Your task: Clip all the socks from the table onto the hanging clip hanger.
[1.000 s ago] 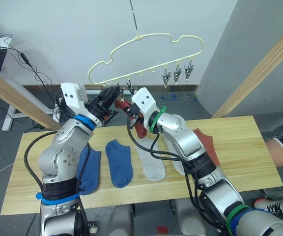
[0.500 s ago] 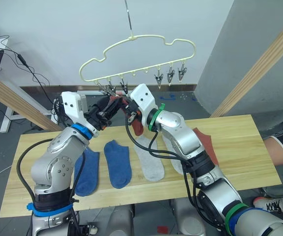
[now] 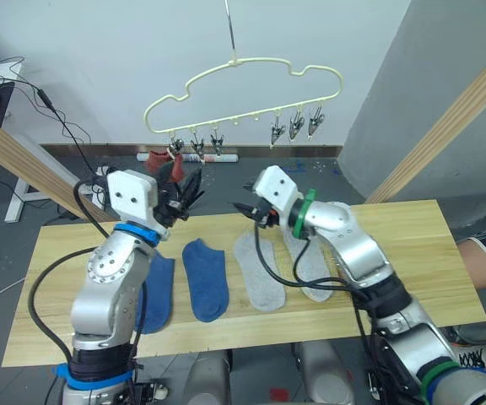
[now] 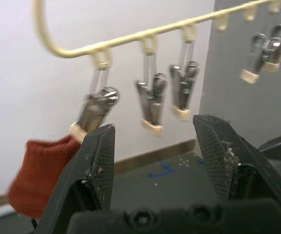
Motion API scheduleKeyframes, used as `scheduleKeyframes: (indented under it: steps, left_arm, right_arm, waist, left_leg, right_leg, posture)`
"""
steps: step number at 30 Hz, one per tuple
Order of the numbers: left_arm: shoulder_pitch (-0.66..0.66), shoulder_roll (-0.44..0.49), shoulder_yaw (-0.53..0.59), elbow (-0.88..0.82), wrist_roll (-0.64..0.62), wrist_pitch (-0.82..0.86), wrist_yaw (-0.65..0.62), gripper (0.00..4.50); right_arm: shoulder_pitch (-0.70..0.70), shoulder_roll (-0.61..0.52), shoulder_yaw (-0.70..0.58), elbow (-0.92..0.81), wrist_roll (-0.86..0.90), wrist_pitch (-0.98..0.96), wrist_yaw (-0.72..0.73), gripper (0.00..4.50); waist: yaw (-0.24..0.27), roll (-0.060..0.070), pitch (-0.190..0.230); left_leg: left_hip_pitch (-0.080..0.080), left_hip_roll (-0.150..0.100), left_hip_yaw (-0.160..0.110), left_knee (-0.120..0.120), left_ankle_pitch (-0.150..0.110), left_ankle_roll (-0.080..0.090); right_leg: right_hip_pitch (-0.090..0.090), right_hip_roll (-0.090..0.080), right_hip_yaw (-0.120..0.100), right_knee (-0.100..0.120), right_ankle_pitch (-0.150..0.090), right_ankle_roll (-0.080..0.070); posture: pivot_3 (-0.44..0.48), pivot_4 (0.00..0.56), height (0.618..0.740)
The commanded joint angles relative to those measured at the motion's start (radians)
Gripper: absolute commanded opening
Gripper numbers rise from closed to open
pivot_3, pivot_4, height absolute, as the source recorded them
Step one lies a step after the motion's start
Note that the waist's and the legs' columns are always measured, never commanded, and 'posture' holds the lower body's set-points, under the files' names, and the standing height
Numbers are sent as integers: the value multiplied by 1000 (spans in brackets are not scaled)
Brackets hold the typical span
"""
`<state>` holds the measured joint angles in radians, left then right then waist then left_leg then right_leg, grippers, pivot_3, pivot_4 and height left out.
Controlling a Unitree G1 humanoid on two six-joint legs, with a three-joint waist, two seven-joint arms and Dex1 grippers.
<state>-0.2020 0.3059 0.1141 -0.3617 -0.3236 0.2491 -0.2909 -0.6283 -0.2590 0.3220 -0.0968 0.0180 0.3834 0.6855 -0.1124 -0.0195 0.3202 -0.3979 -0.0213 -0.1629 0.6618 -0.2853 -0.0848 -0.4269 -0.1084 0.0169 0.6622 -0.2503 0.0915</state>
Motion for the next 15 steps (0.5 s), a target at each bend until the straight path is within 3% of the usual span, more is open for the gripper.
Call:
scheduleKeyframes:
  steps: [1,11,15]
  left_arm:
    - [-1,-42,-45,20,82,-103,30,2815]
    - [-80,-143,-63,191,185,-230,113,2815]
    - [-101,-159,-56,229,208,-261,136,1604]
  right_arm:
    - [17,-47,-58,-166,67,42,48,2070]
    - [35,-138,-159,-310,147,173,29,2070]
    - [38,-145,-171,-327,157,202,12,2119]
  waist:
    - [-1,0,0]
    - [-4,0,0]
    - [-5,0,0]
  left_leg:
    - [0,0,0,0,-1,2]
    - [0,0,0,1,-2,4]
    - [0,0,0,1,-2,4]
  right_leg:
    - [0,0,0,0,0,0]
    - [0,0,0,1,1,1]
    - [0,0,0,0,1,1]
  posture:
    - [-196,330,740]
    - [-226,337,740]
    - [-236,339,740]
